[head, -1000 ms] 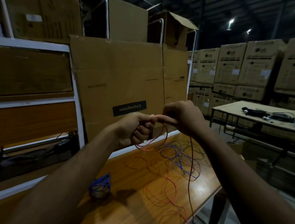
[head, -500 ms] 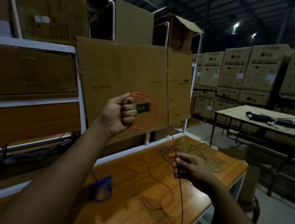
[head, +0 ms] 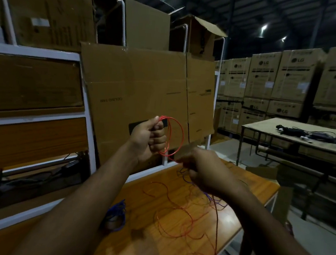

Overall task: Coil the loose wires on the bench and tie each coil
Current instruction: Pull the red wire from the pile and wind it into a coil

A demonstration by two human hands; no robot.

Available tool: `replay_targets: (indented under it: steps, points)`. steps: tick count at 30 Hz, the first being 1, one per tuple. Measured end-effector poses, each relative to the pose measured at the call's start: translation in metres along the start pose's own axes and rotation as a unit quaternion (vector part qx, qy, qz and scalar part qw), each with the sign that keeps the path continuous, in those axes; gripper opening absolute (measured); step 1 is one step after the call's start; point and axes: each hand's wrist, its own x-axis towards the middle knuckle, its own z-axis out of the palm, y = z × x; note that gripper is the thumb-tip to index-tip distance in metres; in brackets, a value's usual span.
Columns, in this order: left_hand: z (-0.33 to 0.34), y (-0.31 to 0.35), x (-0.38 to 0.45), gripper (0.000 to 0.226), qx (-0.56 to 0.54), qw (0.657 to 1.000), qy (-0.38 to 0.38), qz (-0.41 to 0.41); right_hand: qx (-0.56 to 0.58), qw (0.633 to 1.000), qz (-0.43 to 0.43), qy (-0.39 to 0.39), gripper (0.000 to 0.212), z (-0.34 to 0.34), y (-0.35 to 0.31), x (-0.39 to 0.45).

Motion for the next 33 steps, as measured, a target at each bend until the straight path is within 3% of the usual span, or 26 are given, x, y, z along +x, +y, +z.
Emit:
replay_targets:
  steps: [2, 6, 11, 15, 18, 21, 24, 26, 29, 33]
  points:
    - [0.002, -0.001, -0.002, 0.041, 0.031, 1.0, 0.003, 0.003, -0.066, 0.994, -0.087, 0.025, 0.038, -0.016, -0.007, 0.002]
    - [0.011, -0.004, -0.005, 0.038, 0.153, 0.987, 0.007, 0.041, -0.08, 0.956, -0.254, 0.122, 0.031, -0.035, -0.007, 0.015]
    - [0.017, -0.009, -0.005, 0.039, 0.263, 0.964, -0.005, 0.046, -0.051, 0.929, -0.286, 0.231, 0.016, -0.043, 0.004, 0.038]
    - [0.021, -0.005, -0.012, 0.037, 0.216, 0.975, -0.042, -0.017, -0.013, 0.942, -0.222, 0.25, 0.017, -0.055, 0.02, 0.052]
    - [0.02, 0.003, -0.019, 0.037, 0.197, 0.975, -0.074, -0.064, 0.139, 0.977, -0.085, 0.14, 0.039, -0.058, 0.032, 0.053]
    - [0.013, 0.016, -0.023, 0.031, 0.12, 0.985, -0.093, -0.079, 0.365, 0.93, 0.016, -0.034, 0.048, -0.049, 0.064, 0.044]
    - [-0.002, 0.031, -0.025, 0.032, -0.003, 0.997, -0.07, -0.045, 0.476, 0.862, 0.075, -0.157, 0.037, -0.019, 0.115, 0.021]
    - [-0.009, 0.037, -0.024, 0.028, -0.059, 0.997, -0.052, -0.018, 0.535, 0.815, 0.099, -0.199, 0.025, 0.006, 0.139, 0.001]
    - [-0.012, 0.039, -0.022, 0.027, -0.091, 0.995, -0.041, 0.003, 0.553, 0.809, 0.148, -0.134, 0.028, 0.044, 0.148, -0.02]
    - [-0.003, 0.026, -0.014, 0.036, -0.089, 0.996, -0.03, 0.0, 0.58, 0.787, 0.195, 0.08, 0.026, 0.073, 0.12, -0.018]
